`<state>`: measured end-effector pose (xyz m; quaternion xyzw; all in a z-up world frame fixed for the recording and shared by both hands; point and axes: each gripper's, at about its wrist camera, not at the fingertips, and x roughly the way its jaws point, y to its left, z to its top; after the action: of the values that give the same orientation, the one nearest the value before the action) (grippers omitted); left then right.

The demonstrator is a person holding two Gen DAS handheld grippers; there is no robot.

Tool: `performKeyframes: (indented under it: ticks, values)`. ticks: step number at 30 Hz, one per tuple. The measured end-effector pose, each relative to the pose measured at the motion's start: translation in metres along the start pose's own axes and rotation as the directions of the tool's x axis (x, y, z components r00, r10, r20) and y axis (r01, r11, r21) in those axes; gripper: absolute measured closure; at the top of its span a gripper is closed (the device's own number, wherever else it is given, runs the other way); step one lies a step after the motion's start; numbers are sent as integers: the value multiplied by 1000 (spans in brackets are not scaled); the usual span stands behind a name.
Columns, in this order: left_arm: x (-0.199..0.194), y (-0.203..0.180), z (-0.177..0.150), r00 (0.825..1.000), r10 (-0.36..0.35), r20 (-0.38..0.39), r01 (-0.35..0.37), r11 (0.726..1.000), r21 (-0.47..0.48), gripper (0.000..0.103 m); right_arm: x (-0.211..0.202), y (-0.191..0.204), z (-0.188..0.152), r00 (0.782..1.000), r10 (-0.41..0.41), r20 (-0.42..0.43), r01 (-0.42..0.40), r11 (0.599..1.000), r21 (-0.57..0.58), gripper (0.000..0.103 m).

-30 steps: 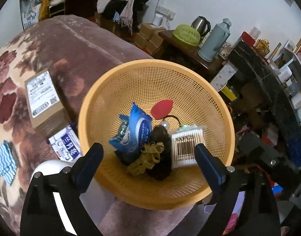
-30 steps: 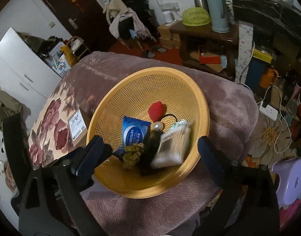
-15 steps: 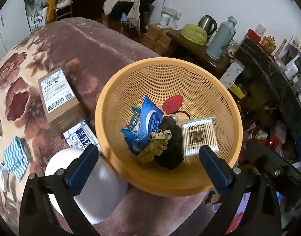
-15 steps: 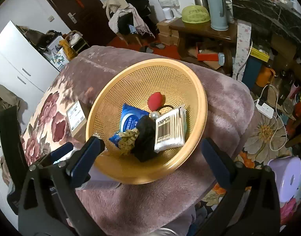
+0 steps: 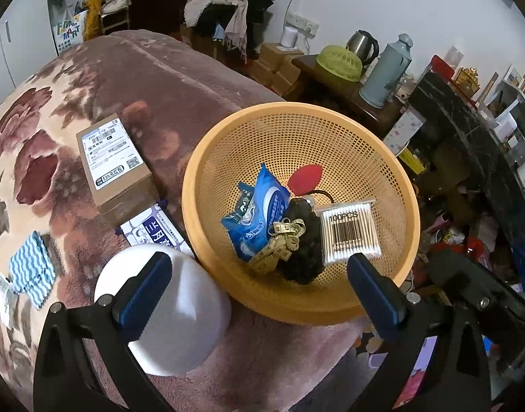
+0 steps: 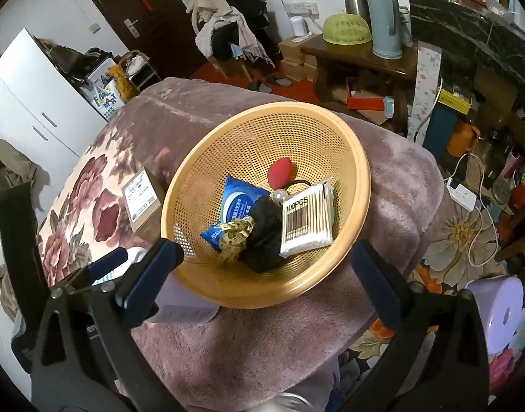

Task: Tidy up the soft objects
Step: 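Move both grippers back from the basket toward the striped cloth and sachet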

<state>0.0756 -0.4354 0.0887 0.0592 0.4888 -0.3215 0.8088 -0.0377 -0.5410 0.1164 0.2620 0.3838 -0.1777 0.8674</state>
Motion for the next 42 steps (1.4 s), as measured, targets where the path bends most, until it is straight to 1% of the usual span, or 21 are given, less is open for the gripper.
performKeyframes:
  ticks: [17, 42]
  values:
    - [-24, 10, -8, 1000, -16, 20, 16, 1000, -13, 1, -17, 20, -4, 1000, -12, 24, 13, 999, -36, 0]
    - [-63, 46, -31, 998, -24, 53, 28, 997, -66, 1, -37, 58, -21, 999, -7, 42, 12, 994, -105, 0]
